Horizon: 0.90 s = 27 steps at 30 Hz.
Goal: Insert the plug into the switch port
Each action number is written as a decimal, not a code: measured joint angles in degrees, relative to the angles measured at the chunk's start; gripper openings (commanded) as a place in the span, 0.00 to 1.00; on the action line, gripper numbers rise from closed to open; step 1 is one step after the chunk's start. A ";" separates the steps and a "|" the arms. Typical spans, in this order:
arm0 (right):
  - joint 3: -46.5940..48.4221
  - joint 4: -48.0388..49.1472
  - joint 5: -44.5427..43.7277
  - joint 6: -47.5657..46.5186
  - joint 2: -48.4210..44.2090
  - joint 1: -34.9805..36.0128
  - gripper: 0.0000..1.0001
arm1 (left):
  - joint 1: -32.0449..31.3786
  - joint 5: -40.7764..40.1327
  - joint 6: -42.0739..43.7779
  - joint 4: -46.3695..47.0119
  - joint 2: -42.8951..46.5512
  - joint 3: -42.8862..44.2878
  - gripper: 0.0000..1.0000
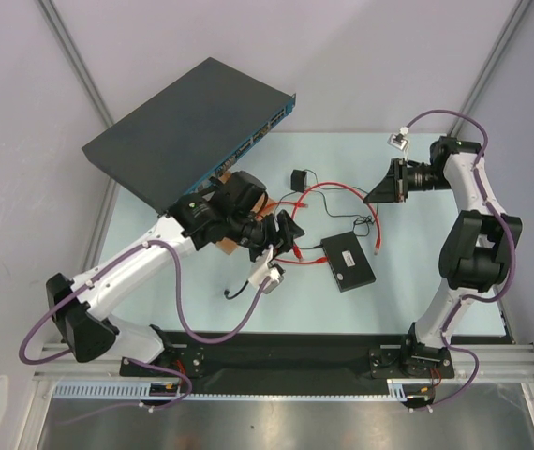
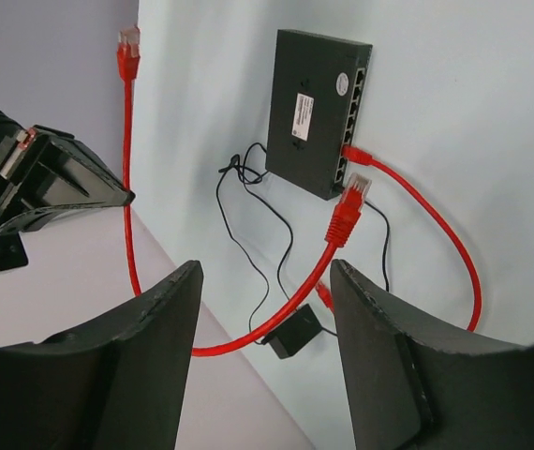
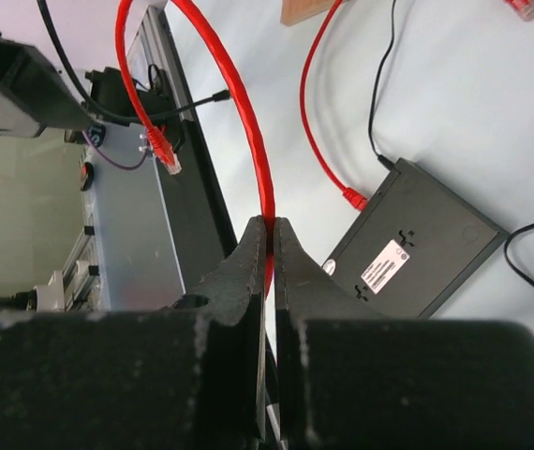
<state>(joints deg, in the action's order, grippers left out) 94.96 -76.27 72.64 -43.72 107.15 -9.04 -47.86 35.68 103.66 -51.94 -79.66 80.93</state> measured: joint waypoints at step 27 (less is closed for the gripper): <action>-5.64 -0.28 0.15 -1.16 -4.46 2.56 0.00 | -1.64 -5.86 8.59 -1.81 -2.95 -3.37 0.39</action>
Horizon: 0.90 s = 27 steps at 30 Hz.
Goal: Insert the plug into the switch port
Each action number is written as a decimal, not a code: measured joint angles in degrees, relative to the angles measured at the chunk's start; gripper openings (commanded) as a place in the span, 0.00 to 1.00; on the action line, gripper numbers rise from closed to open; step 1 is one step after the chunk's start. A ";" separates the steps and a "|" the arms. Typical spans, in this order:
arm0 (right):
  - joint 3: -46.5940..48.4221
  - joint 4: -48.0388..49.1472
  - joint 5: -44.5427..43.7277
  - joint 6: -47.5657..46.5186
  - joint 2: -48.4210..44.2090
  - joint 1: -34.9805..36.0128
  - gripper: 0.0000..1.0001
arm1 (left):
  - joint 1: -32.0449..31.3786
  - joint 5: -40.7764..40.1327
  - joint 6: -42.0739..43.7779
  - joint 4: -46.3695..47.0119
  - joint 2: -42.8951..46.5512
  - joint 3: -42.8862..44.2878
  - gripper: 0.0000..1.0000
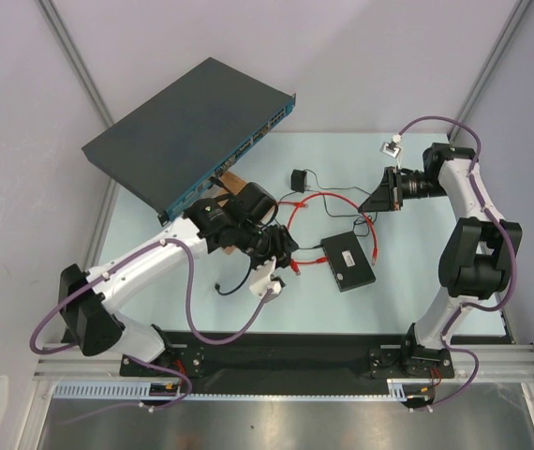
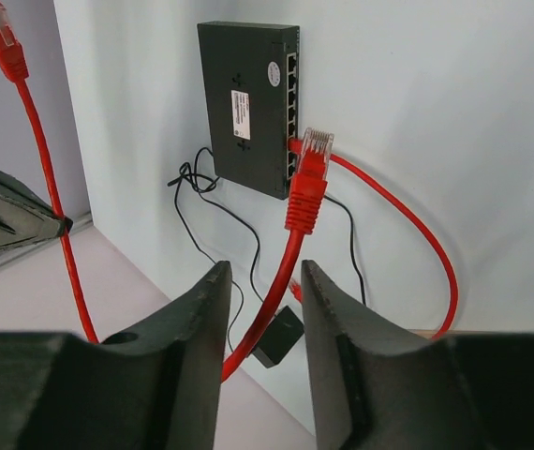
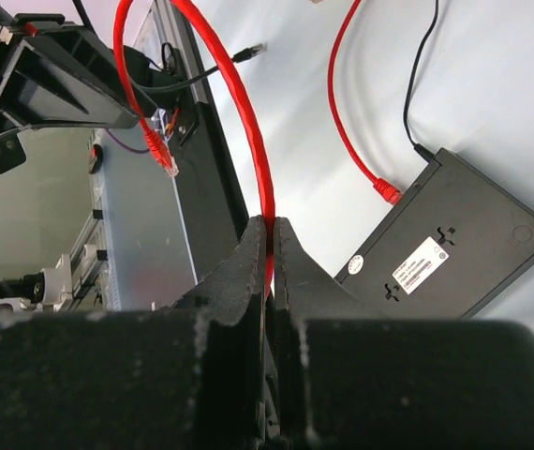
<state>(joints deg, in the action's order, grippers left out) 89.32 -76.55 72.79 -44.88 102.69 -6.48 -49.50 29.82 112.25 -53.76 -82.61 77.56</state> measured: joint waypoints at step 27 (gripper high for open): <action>-4.83 33.68 -17.07 39.50 0.44 19.12 0.73 | -0.85 5.33 -47.58 9.77 -4.15 -1.99 0.00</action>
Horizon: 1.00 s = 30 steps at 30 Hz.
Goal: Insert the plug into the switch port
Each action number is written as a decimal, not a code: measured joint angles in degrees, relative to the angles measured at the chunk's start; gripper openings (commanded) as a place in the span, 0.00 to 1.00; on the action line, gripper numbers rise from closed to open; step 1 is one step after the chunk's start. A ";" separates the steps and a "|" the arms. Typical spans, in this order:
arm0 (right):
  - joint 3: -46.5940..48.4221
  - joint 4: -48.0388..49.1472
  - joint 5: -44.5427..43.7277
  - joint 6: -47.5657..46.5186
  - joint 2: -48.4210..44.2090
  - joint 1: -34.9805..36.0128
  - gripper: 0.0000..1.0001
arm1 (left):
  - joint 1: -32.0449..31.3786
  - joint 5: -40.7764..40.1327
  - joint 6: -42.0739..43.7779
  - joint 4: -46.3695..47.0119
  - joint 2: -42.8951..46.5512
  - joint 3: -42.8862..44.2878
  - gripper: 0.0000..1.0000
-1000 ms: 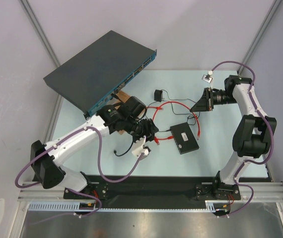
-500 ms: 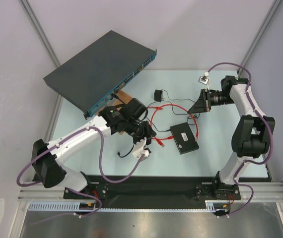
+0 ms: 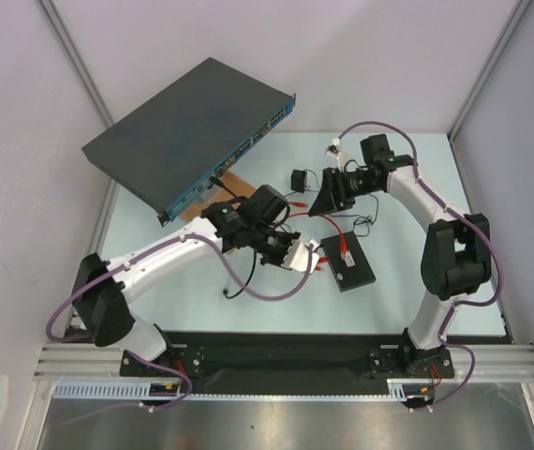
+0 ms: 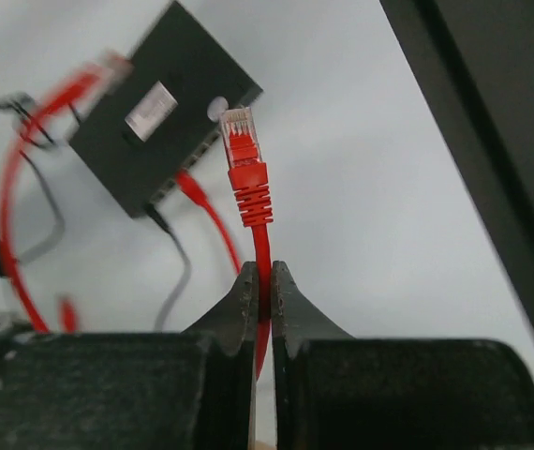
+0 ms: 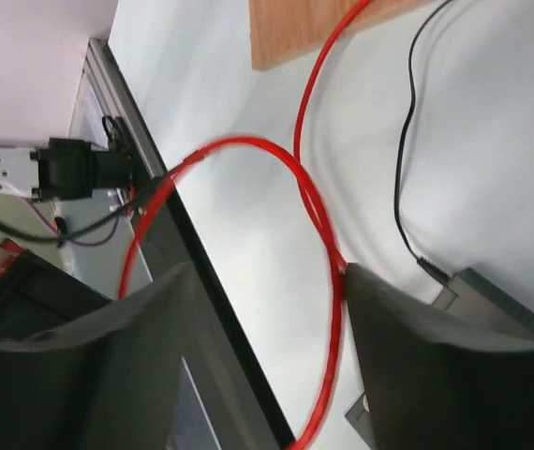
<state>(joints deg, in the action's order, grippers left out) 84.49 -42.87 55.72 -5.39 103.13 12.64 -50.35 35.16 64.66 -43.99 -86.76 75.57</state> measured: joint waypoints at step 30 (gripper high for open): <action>-15.72 -10.16 -8.70 -6.99 -4.31 -25.55 0.83 | -5.09 -21.09 -54.31 23.37 -13.57 -8.09 0.00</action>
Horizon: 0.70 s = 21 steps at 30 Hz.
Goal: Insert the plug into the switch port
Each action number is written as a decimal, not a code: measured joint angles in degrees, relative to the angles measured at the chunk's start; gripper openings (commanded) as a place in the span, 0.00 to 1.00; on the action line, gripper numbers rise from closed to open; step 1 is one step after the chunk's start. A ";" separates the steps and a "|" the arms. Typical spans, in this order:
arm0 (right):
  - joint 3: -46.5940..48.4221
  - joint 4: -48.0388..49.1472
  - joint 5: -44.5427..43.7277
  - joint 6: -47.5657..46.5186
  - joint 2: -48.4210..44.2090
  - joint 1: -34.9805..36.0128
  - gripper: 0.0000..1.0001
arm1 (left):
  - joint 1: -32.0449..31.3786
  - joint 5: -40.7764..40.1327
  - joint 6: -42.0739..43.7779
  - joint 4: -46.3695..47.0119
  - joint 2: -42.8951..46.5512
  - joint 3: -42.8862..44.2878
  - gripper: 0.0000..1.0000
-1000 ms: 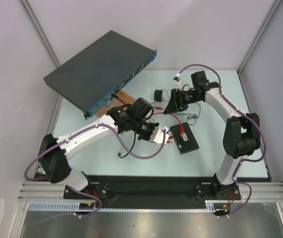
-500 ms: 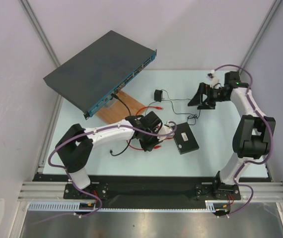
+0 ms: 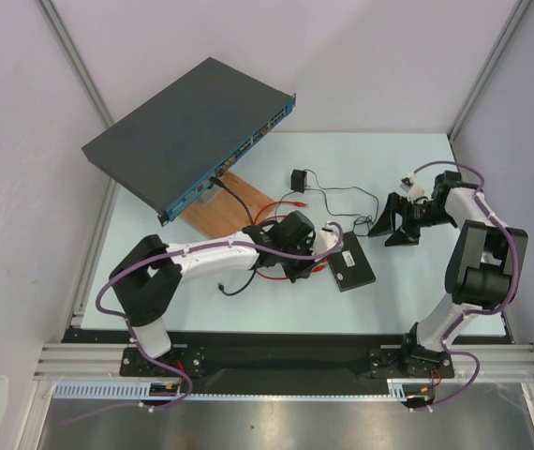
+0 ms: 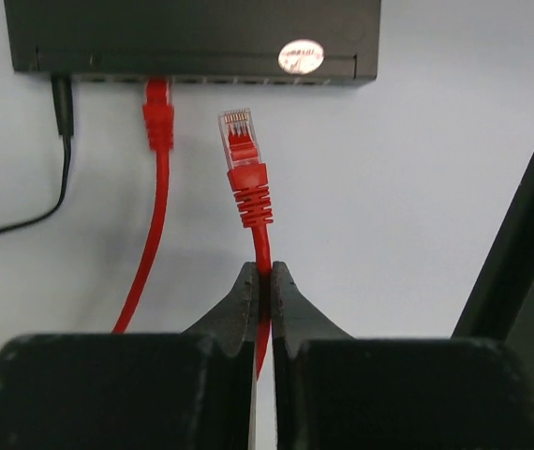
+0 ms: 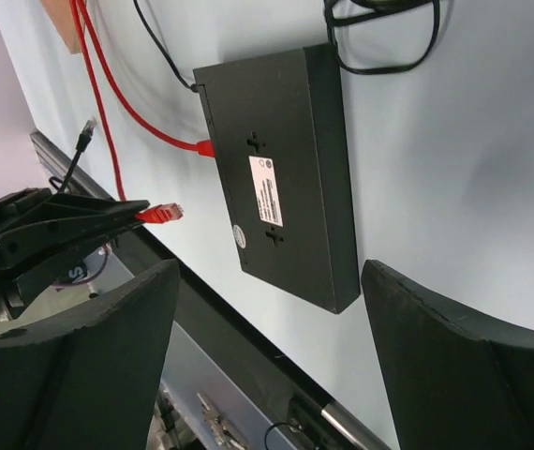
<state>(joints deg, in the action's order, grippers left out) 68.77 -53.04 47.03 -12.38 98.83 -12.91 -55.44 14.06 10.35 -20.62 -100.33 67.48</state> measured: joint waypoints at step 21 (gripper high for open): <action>-3.30 4.42 4.96 4.11 5.11 -1.92 0.68 | -0.37 3.13 0.66 9.16 -6.64 -2.60 0.00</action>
<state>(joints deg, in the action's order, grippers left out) 65.47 -48.62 51.99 -8.27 103.94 -14.83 -55.81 17.19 11.00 -11.46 -106.98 64.88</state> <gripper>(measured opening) 0.691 0.058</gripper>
